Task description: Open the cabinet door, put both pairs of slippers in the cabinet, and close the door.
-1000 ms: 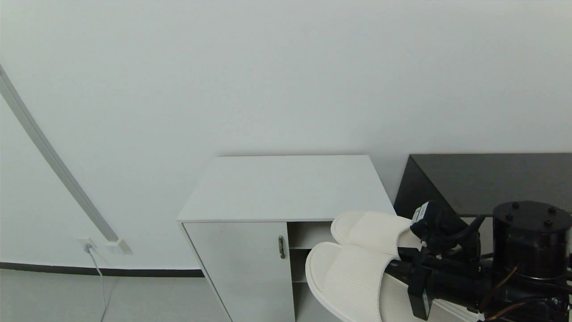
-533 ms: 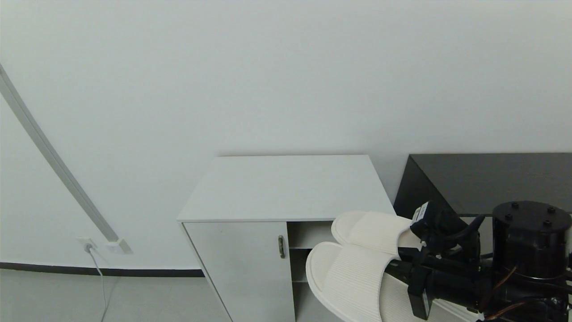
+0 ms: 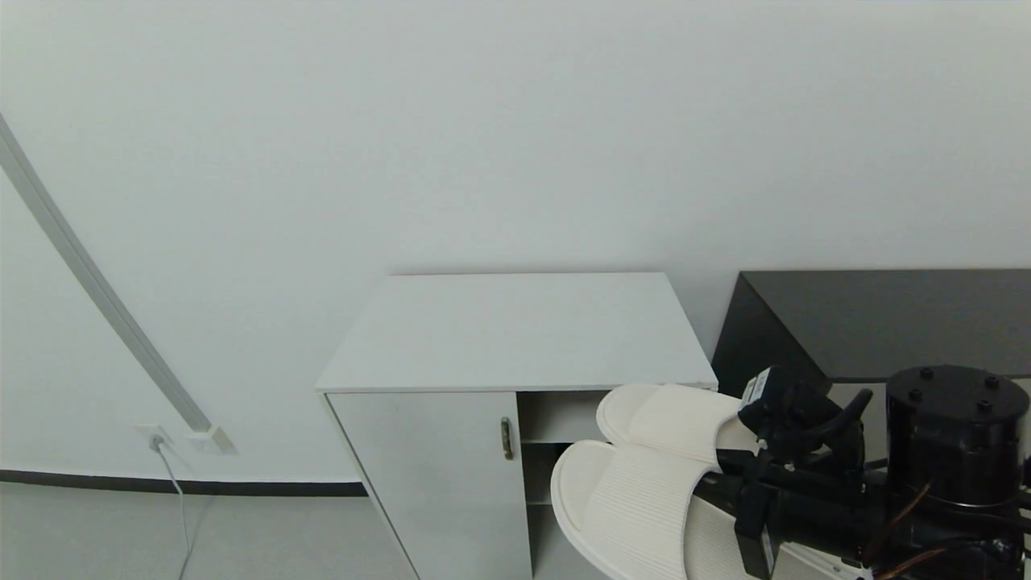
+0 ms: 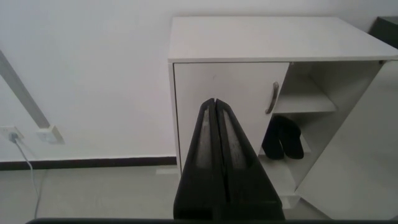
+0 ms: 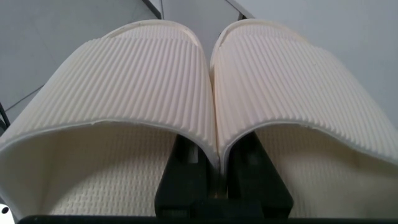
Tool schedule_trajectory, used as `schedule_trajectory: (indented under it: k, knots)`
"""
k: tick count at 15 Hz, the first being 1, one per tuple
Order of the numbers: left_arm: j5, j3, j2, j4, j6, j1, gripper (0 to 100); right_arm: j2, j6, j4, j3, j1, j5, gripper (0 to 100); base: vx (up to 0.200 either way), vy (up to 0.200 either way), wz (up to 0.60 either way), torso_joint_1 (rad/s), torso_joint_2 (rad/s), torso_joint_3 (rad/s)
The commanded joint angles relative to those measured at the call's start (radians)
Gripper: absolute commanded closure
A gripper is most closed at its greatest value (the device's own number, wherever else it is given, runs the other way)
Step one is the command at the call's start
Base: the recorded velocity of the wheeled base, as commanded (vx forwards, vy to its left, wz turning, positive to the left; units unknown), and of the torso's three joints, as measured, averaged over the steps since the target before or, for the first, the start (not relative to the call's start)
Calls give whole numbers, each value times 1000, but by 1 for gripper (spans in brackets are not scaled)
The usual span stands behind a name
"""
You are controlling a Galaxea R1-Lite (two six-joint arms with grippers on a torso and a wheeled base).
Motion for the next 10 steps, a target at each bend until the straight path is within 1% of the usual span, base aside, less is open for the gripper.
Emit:
schedule_trajectory:
  k: [1,10]
  knots:
    - [0,0,1,0,0,0,100,3,0,-1,0,0,0,100,0,0,0,-129,330,188]
    - [0,0,1,0,0,0,100,9,-2,-2,3,2,2,100,0,0,0,-156,356,196]
